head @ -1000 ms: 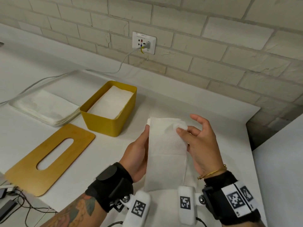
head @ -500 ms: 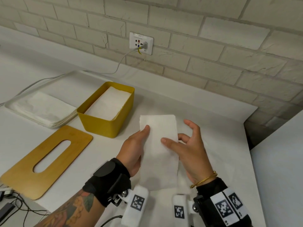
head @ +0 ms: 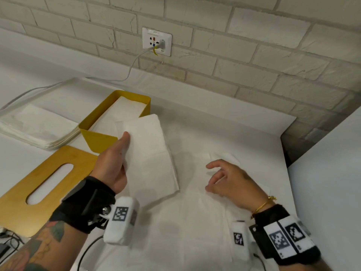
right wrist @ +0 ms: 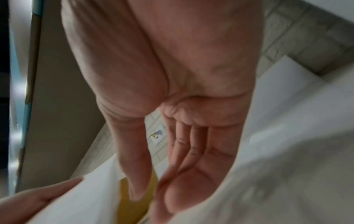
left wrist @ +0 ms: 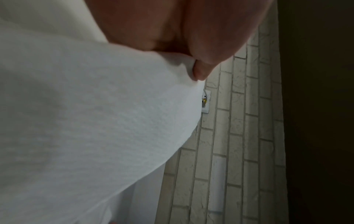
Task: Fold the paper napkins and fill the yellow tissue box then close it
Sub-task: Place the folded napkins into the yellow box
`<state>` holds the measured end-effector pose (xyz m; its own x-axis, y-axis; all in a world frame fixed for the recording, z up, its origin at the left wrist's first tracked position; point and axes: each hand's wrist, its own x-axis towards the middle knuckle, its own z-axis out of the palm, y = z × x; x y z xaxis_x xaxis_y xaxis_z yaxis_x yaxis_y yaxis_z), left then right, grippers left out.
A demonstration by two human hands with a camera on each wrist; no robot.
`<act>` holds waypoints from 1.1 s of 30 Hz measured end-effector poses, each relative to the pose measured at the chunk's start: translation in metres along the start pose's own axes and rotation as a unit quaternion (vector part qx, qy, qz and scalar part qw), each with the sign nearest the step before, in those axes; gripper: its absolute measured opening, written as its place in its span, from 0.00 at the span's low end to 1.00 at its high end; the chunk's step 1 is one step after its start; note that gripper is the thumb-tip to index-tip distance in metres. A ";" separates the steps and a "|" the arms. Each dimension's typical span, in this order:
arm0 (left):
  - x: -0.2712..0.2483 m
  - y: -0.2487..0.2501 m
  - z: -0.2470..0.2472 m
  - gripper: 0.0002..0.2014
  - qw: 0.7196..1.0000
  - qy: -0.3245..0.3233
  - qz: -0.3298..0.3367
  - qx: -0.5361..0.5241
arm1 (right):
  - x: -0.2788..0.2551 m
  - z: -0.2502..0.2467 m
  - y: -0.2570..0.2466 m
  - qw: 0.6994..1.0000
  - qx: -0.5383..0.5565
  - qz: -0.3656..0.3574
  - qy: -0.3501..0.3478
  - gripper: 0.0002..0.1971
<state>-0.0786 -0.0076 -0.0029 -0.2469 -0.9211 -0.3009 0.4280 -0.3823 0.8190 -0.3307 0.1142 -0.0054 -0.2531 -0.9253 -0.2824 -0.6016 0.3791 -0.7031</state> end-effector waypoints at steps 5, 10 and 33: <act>-0.004 0.000 -0.010 0.13 1.000 0.023 0.000 0.000 | -0.003 0.010 -0.003 0.961 -0.229 -0.037 -0.149 0.31; -0.008 0.001 -0.017 0.13 0.999 0.035 -0.007 0.007 | 0.011 0.012 -0.008 0.943 -0.297 -0.014 -0.148 0.32; -0.022 0.005 -0.041 0.16 0.998 0.062 -0.020 0.005 | 0.102 0.012 -0.042 0.970 -0.222 0.013 -0.094 0.29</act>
<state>-0.0353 0.0081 -0.0125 -0.1537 -0.9075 -0.3909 0.4114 -0.4185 0.8097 -0.3223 0.0035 -0.0131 -0.1556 -0.8848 -0.4392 -0.8747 0.3300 -0.3551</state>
